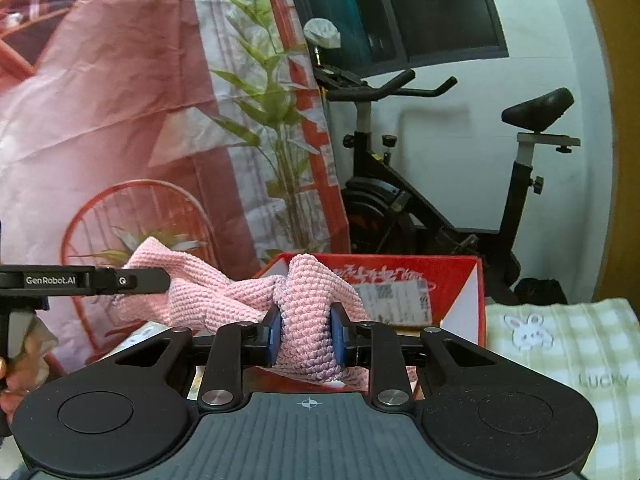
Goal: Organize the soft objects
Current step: 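Lift the pink towel with both grippers and carry it over the red box, then lower the pink towel into the box and open both grippers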
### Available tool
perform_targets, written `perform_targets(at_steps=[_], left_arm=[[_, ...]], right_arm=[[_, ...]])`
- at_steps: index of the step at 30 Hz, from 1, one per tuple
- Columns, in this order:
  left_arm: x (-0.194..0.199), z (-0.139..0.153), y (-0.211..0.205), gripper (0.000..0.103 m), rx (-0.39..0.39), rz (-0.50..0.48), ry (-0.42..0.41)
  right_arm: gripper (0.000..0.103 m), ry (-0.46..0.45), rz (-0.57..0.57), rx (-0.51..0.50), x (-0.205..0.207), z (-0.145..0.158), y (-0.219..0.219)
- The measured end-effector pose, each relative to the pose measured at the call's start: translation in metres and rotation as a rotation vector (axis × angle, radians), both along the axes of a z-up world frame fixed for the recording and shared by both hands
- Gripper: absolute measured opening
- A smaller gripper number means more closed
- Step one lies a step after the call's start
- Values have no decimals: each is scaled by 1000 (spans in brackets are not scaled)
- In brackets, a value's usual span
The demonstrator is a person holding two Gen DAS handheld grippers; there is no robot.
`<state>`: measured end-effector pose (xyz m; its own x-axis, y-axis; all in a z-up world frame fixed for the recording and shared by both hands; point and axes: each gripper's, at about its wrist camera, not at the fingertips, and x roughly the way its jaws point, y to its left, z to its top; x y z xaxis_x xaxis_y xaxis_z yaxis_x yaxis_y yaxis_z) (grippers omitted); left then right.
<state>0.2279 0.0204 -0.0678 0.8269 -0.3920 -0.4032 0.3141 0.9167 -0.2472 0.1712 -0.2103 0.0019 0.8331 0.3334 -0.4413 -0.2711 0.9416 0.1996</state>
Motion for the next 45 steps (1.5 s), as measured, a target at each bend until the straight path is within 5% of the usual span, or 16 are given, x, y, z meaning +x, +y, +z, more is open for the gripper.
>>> perform_targets(at_steps=[9, 21, 24, 28, 30, 45], left_arm=[[73, -5, -21, 23, 69, 17, 31], [141, -54, -22, 24, 122, 33, 193], [144, -58, -24, 29, 145, 9, 189], [145, -61, -30, 57, 166, -6, 184], [143, -59, -34, 61, 183, -3, 169], [91, -24, -29, 67, 200, 8, 107]], right_arm=[[21, 114, -82, 2, 90, -25, -9], [21, 309, -129, -63, 164, -71, 1], [25, 311, -142, -105, 168, -78, 6], [34, 312, -163, -134, 168, -82, 7], [35, 297, -179, -122, 164, -80, 6], [37, 222, -121, -153, 106, -44, 14]])
